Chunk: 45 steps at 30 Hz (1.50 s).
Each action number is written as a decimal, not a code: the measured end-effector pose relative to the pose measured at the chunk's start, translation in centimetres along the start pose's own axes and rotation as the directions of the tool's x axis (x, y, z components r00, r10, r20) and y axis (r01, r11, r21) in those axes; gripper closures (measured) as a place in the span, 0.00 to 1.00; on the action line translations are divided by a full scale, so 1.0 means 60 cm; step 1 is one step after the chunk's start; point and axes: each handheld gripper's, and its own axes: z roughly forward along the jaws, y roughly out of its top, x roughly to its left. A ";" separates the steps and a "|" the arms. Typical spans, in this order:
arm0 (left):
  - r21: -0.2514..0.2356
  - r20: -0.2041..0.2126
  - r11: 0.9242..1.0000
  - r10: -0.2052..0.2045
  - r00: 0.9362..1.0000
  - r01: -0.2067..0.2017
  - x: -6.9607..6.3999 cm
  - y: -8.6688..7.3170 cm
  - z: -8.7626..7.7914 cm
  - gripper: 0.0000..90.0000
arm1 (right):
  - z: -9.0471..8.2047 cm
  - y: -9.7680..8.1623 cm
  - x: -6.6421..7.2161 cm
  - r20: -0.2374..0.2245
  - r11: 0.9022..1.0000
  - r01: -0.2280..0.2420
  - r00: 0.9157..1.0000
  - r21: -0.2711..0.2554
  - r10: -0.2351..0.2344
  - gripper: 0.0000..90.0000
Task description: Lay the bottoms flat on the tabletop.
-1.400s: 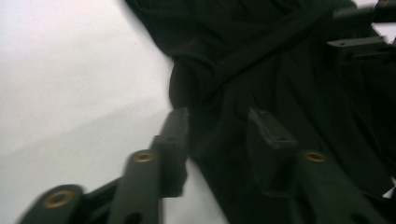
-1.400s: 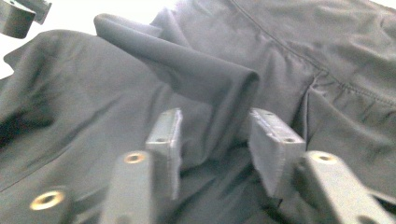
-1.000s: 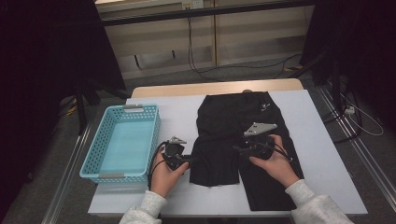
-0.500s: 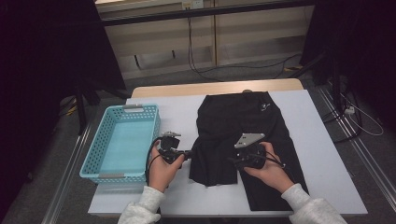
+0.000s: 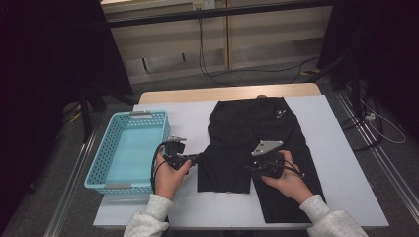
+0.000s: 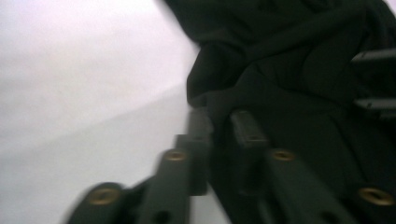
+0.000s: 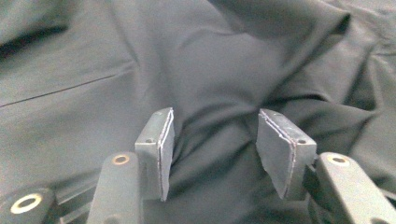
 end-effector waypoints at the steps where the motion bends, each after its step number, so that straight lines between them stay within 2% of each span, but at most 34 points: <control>1: 0.002 0.002 1.000 -0.004 1.000 0.004 -0.001 -0.001 0.000 0.77 | -0.001 0.000 0.000 0.007 1.000 0.004 1.000 0.001 -0.004 0.52; 5: 0.007 0.015 1.000 0.008 1.000 -0.008 -0.008 -0.004 -0.009 0.70 | -0.002 0.000 0.000 0.017 1.000 0.012 1.000 0.003 -0.012 0.52; 8: 0.035 0.011 0.999 0.035 0.999 -0.035 -0.015 -0.010 -0.014 0.67 | -0.002 -0.001 -0.001 0.016 1.000 0.009 1.000 0.003 -0.009 0.51; 11: 0.055 -0.004 0.998 0.035 0.999 -0.035 -0.015 -0.022 -0.013 0.65 | -0.003 -0.002 -0.003 0.018 1.000 0.007 1.000 0.004 -0.007 0.50; 14: 0.086 -0.018 0.995 0.042 0.999 -0.041 -0.012 -0.034 -0.006 0.65 | -0.004 -0.001 -0.002 0.022 1.000 0.010 1.000 0.004 -0.010 0.50; 15: 0.075 -0.026 0.996 0.042 0.999 -0.040 -0.011 -0.036 -0.004 0.65 | -0.004 -0.001 -0.001 0.022 1.000 0.013 1.000 0.003 -0.013 0.50; 18: 0.083 -0.024 0.995 0.052 0.998 -0.050 -0.013 -0.035 -0.003 0.70 | -0.005 0.000 0.001 0.015 1.000 0.015 1.000 -0.001 -0.015 0.47; 20: 0.081 -0.027 0.996 0.035 0.999 -0.033 -0.011 -0.036 -0.002 0.77 | -0.007 0.001 0.002 0.009 1.000 0.020 1.000 -0.009 -0.020 0.46; 21: 0.084 -0.014 0.996 0.019 1.000 -0.018 -0.010 -0.036 -0.002 0.83 | -0.008 0.002 0.003 0.004 1.000 0.018 1.000 -0.016 -0.018 0.44; 22: 0.078 0.012 0.997 -0.017 1.000 0.016 -0.008 -0.038 0.002 0.88 | -0.008 0.002 0.004 -0.001 1.000 0.017 1.000 -0.016 -0.017 0.44; 24: 0.083 0.005 0.996 -0.014 1.000 0.013 -0.008 -0.037 0.002 0.93 | -0.005 0.002 0.005 -0.001 1.000 0.019 1.000 -0.007 -0.019 0.43; 26: 0.088 0.024 0.996 -0.036 0.999 0.034 -0.009 -0.038 0.005 0.98 | -0.003 0.001 0.005 -0.004 1.000 0.019 1.000 -0.002 -0.019 0.43; 29: 0.112 0.032 0.993 -0.041 0.999 0.037 -0.011 -0.034 0.002 1.00 | -0.006 0.002 0.004 -0.007 1.000 0.018 1.000 -0.013 -0.018 0.42; 33: 0.090 0.041 0.994 -0.068 0.997 0.064 -0.009 -0.026 -0.020 1.00 | -0.013 0.004 0.006 -0.031 0.998 0.020 0.999 -0.051 -0.021 0.40; 36: 0.081 0.039 0.993 -0.084 0.996 0.080 -0.004 -0.021 -0.036 1.00 | -0.015 0.007 0.013 -0.054 0.998 0.031 0.998 -0.059 -0.034 0.39; 38: 0.078 0.040 0.994 -0.079 0.996 0.075 0.000 -0.020 -0.042 1.00 | -0.016 0.010 0.019 -0.071 0.998 0.037 0.997 -0.059 -0.041 0.38; 42: 0.072 0.045 0.994 -0.081 0.996 0.078 -0.002 -0.019 -0.043 1.00 | -0.015 0.016 0.035 -0.112 0.996 0.052 0.992 -0.078 -0.060 0.39; 45: 0.077 0.046 0.994 -0.082 0.996 0.078 -0.001 -0.021 -0.034 1.00 | -0.008 0.018 0.048 -0.141 0.994 0.075 0.986 -0.074 -0.085 0.44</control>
